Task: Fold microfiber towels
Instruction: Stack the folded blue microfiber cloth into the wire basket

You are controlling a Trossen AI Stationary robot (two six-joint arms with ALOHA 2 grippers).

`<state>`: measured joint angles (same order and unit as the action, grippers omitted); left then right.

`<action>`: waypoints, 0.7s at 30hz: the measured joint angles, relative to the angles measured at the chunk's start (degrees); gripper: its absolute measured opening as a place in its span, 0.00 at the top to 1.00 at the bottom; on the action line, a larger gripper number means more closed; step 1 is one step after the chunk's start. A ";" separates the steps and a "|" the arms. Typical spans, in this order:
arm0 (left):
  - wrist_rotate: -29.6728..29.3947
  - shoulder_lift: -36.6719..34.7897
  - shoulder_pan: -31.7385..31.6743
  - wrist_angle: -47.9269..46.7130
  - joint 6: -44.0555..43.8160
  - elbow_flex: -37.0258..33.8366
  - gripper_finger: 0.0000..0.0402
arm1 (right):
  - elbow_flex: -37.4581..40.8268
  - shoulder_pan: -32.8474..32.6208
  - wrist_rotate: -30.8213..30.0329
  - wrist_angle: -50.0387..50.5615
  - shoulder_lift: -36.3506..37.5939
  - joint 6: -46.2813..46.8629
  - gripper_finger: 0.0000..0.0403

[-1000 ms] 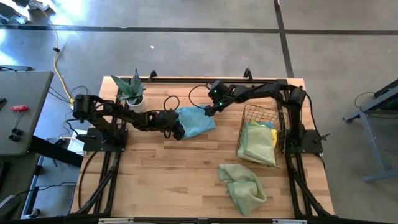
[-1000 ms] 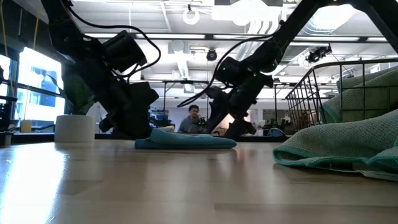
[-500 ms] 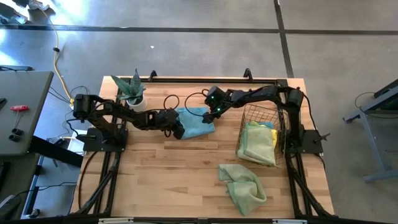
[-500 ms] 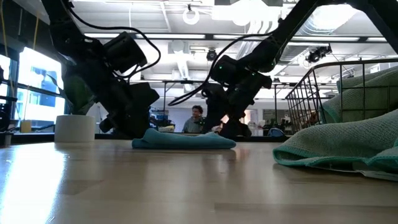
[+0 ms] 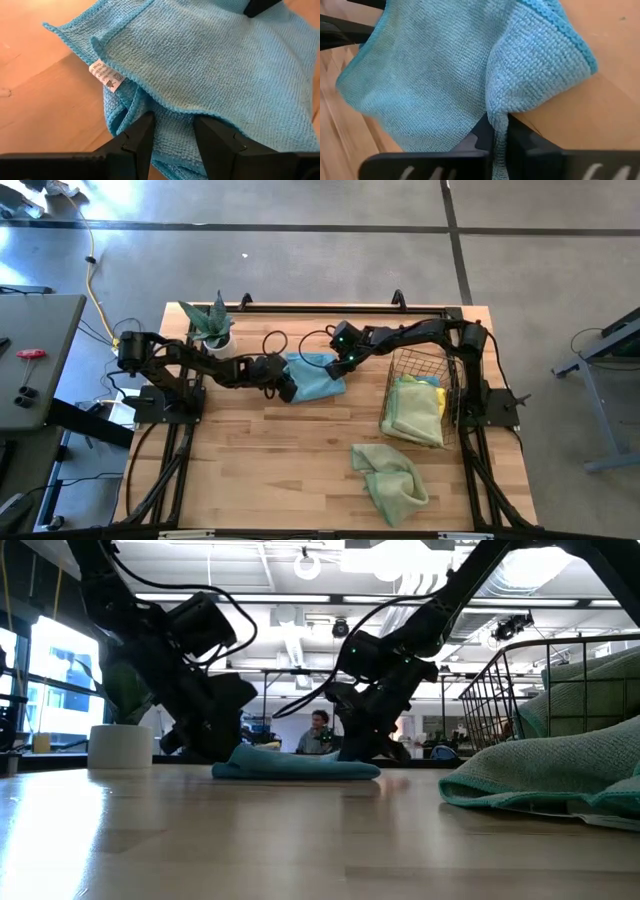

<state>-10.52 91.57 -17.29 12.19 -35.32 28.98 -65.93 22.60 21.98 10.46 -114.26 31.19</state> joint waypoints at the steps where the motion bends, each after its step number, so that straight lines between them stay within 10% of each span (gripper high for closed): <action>1: 0.18 -0.24 -0.01 -0.04 -0.48 -0.01 0.67 | 0.00 0.02 0.00 0.02 0.00 0.11 0.97; 21: 5.83 -15.47 0.13 -0.65 -3.53 -0.05 0.67 | -0.02 0.63 -9.30 13.09 9.85 -4.55 1.00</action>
<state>-4.69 76.11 -17.17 11.54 -38.85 28.93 -65.95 23.22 12.68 23.55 -104.41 26.64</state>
